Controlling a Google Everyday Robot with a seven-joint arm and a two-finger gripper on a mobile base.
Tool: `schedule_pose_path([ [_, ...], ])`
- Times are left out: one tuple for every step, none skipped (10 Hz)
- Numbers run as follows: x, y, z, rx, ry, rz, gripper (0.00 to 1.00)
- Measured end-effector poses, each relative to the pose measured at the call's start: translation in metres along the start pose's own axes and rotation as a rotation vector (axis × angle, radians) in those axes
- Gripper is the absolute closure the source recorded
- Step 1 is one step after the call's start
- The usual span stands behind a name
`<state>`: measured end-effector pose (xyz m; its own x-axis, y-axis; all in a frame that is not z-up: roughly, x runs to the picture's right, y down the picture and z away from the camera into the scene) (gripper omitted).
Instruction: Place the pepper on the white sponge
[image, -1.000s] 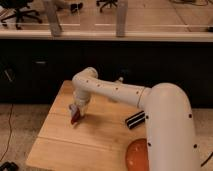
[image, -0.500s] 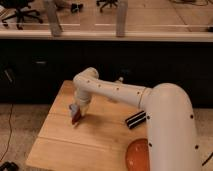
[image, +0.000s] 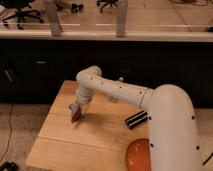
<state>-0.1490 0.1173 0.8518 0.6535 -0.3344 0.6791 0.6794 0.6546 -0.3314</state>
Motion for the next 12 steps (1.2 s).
schedule_pose_path([
  [0.0,-0.004,0.0,0.004,-0.019,-0.002,1.0],
  [0.0,-0.008,0.0,0.006,-0.032,-0.003,1.0],
  [0.0,-0.013,0.001,0.007,-0.046,-0.004,1.0],
  [0.001,-0.016,0.0,0.01,-0.052,-0.002,1.0],
  [0.002,-0.018,0.001,0.01,-0.055,-0.002,1.0],
  [0.001,-0.022,0.003,0.009,-0.061,-0.004,1.0],
  [0.0,-0.026,0.006,0.006,-0.065,-0.008,1.0],
  [-0.001,-0.029,0.007,0.007,-0.069,-0.009,1.0],
  [0.001,-0.032,0.008,0.006,-0.077,-0.008,1.0],
  [0.002,-0.033,0.01,0.006,-0.084,-0.006,1.0],
  [0.002,-0.035,0.011,0.005,-0.088,-0.006,1.0],
  [0.0,-0.038,0.014,0.002,-0.092,-0.009,1.0],
])
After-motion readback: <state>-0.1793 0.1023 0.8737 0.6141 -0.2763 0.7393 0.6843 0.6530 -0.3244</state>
